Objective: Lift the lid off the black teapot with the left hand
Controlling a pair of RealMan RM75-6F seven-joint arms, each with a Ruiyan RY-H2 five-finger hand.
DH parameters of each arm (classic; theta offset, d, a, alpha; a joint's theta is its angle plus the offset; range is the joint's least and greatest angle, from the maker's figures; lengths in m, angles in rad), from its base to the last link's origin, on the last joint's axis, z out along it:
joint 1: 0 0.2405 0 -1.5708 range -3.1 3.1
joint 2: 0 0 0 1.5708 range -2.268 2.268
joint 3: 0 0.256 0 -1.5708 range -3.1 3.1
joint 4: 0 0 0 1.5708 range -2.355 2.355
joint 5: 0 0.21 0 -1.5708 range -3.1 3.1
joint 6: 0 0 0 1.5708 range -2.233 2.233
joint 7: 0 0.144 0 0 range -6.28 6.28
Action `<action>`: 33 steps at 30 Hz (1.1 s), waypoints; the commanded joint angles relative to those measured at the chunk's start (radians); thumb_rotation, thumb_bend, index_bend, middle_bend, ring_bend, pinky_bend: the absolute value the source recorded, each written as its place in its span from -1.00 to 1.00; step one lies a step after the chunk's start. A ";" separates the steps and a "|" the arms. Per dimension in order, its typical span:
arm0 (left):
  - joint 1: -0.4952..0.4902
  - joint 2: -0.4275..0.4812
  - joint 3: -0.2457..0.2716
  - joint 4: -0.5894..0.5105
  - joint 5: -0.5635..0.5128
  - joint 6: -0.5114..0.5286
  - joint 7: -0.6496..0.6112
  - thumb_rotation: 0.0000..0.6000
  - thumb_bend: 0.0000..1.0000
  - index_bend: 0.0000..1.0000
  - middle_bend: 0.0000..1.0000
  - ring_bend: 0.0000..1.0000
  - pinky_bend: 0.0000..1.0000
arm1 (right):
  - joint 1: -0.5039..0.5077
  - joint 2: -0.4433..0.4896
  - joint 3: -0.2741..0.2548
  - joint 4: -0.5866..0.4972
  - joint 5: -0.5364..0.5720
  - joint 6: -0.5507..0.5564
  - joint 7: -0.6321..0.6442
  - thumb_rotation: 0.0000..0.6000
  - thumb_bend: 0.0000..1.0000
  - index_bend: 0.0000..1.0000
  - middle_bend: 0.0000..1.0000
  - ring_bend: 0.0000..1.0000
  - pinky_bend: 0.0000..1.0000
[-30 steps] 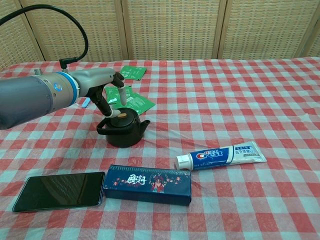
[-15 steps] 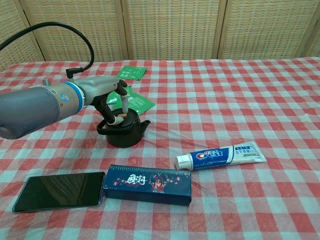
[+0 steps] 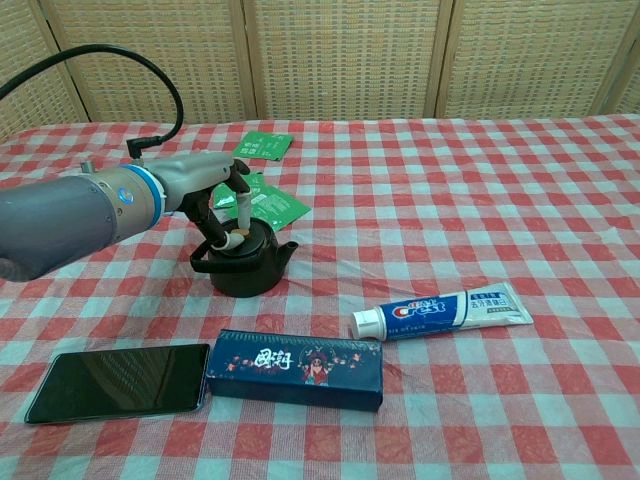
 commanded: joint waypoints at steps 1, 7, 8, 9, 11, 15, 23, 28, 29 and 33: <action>0.005 0.017 -0.005 -0.023 0.021 0.005 -0.021 1.00 -0.26 0.46 -1.00 -1.00 -1.00 | 0.000 0.000 -0.001 -0.001 -0.001 0.000 -0.001 1.00 -1.00 -0.88 -1.00 -1.00 -1.00; 0.021 0.085 -0.022 -0.113 0.078 0.040 -0.056 1.00 -0.26 0.46 -1.00 -1.00 -1.00 | 0.001 -0.002 -0.003 -0.002 -0.004 -0.001 -0.006 1.00 -1.00 -0.88 -1.00 -1.00 -1.00; 0.023 0.093 -0.023 -0.123 0.084 0.045 -0.058 1.00 -0.26 0.46 -1.00 -1.00 -1.00 | 0.001 -0.002 -0.003 -0.003 -0.004 -0.001 -0.007 1.00 -1.00 -0.88 -1.00 -1.00 -1.00; 0.025 0.102 -0.025 -0.132 0.090 0.050 -0.060 1.00 -0.26 0.46 -1.00 -1.00 -1.00 | 0.001 -0.002 -0.003 -0.003 -0.005 0.000 -0.008 1.00 -1.00 -0.88 -1.00 -1.00 -1.00; 0.033 0.128 -0.028 -0.158 0.101 0.064 -0.066 1.00 -0.26 0.46 -1.00 -1.00 -1.00 | 0.000 -0.002 -0.004 -0.005 -0.007 0.001 -0.010 1.00 -1.00 -0.88 -1.00 -1.00 -1.00; 0.049 0.174 -0.028 -0.172 0.099 0.074 -0.077 1.00 -0.26 0.46 -1.00 -1.00 -1.00 | -0.002 -0.003 -0.007 -0.009 -0.014 0.007 -0.013 1.00 -1.00 -0.88 -1.00 -1.00 -1.00; 0.096 0.192 0.023 -0.023 0.059 -0.048 -0.184 1.00 -0.26 0.45 -1.00 -1.00 -1.00 | -0.001 -0.005 -0.012 -0.016 -0.022 0.008 -0.028 1.00 -1.00 -0.88 -1.00 -1.00 -1.00; 0.109 0.154 0.046 0.098 0.074 -0.120 -0.252 1.00 -0.26 0.43 -1.00 -1.00 -1.00 | 0.002 -0.007 -0.012 -0.015 -0.018 0.001 -0.034 1.00 -1.00 -0.88 -1.00 -1.00 -1.00; 0.111 0.143 0.051 0.123 0.082 -0.132 -0.266 1.00 -0.26 0.41 -1.00 -1.00 -1.00 | 0.004 -0.008 -0.011 -0.015 -0.016 -0.002 -0.035 1.00 -1.00 -0.88 -1.00 -1.00 -1.00; 0.117 0.107 0.058 0.184 0.107 -0.162 -0.309 1.00 -0.32 0.25 -1.00 -1.00 -1.00 | 0.006 -0.010 -0.010 -0.012 -0.011 -0.007 -0.037 1.00 -1.00 -0.88 -1.00 -1.00 -1.00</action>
